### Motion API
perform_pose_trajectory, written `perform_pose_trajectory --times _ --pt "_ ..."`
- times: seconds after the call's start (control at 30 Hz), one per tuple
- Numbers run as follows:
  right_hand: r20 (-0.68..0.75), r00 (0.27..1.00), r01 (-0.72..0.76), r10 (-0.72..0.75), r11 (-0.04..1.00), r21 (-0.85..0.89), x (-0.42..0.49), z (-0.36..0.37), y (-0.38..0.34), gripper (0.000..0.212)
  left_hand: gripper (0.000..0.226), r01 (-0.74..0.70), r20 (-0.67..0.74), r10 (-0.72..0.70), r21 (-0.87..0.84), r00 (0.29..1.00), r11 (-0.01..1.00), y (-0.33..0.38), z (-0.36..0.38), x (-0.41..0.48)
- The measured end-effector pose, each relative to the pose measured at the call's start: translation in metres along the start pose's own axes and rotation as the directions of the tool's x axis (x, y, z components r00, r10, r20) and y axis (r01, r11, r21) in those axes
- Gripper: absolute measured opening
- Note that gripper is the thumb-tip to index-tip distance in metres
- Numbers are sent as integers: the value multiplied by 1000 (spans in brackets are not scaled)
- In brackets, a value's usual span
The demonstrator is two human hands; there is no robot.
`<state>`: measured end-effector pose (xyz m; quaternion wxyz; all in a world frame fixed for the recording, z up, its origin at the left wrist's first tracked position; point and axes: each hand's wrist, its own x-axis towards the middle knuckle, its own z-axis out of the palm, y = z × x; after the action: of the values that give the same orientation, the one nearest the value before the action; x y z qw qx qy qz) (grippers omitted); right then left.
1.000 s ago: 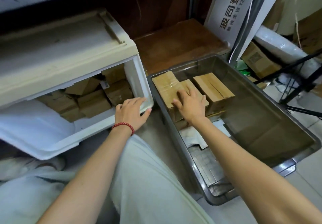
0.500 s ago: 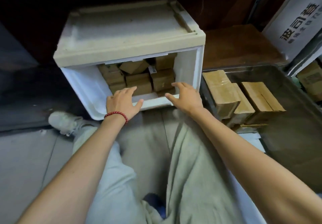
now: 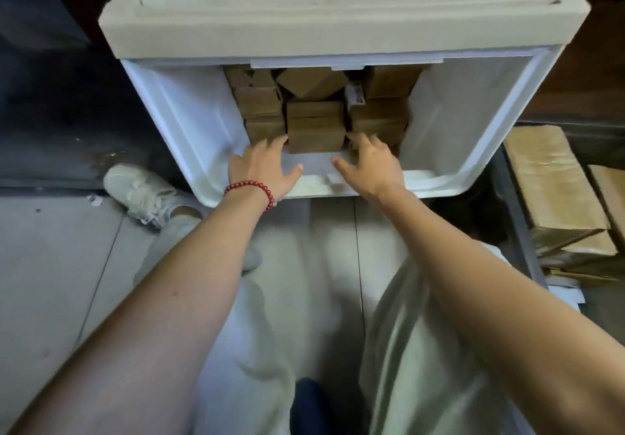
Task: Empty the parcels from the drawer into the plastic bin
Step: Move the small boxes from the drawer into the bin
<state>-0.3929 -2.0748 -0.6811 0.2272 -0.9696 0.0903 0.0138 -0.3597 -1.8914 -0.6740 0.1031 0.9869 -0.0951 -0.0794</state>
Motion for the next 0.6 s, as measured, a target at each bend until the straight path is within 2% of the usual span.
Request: perform_pose_trajectory --times 0.1,0.27,0.4,0.6 --pt "79 996 -43 37 997 66 30 19 4 68 66 33 46 -31 -41 998 999 -6 6 31" --pt "127 991 -69 44 978 195 70 35 11 59 60 19 51 -25 110 998 994 -13 2 67" --pt "147 988 -77 55 985 151 90 48 14 62 62 27 86 -38 118 996 993 -22 20 92" --pt "194 978 -99 79 991 94 103 69 12 74 64 61 108 -62 18 992 998 -20 42 111"
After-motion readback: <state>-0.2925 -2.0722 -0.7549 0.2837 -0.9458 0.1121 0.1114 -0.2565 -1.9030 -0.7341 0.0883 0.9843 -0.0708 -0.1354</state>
